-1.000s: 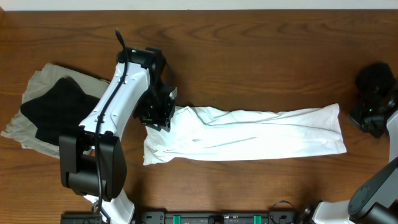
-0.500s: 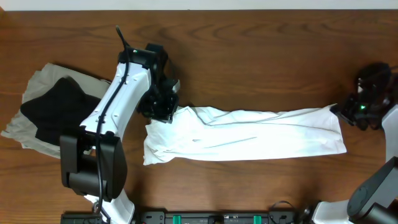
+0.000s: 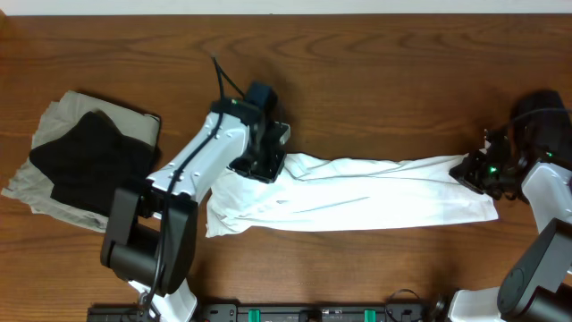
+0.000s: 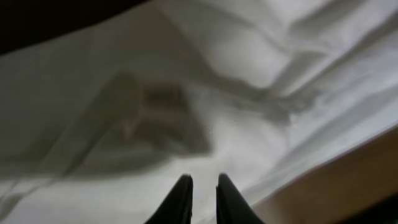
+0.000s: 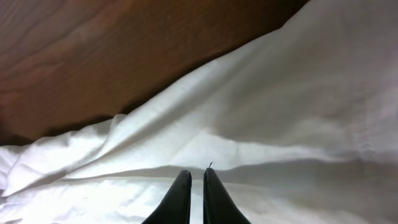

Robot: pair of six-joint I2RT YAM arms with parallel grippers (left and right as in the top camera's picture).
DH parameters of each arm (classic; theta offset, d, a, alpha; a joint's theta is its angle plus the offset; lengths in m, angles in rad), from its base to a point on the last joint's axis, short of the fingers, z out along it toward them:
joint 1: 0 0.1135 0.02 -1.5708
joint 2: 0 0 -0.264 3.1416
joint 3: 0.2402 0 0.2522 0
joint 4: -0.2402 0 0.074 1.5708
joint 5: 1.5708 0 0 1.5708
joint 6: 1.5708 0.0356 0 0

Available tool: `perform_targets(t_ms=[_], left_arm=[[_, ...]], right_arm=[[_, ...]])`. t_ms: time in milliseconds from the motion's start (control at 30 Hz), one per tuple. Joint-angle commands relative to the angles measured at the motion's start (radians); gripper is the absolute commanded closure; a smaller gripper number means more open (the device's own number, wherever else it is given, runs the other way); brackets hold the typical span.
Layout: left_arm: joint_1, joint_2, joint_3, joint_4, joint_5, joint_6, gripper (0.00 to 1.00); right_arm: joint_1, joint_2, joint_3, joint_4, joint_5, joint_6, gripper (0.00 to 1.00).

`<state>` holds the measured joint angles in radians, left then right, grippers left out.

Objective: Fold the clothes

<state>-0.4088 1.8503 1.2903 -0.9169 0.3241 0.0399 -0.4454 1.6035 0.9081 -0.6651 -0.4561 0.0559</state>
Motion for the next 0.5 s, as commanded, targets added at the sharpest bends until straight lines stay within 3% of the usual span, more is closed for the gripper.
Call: perform_targets(t_ms=[0,300,467], left_arm=[[-0.014,0.009,-0.082,0.08,0.005,-0.048,0.85],[-0.07,0.009,-0.221,0.238,0.061,-0.072,0.83],[-0.069,0.005,-0.226,0.223,0.061,-0.071,0.66]], right_arm=[[0.007,0.003,-0.008,0.012,-0.011,-0.004,0.92],[0.007,0.003,-0.008,0.027,-0.011,-0.005,0.92],[0.007,0.003,-0.008,0.03,-0.011,-0.005,0.91]])
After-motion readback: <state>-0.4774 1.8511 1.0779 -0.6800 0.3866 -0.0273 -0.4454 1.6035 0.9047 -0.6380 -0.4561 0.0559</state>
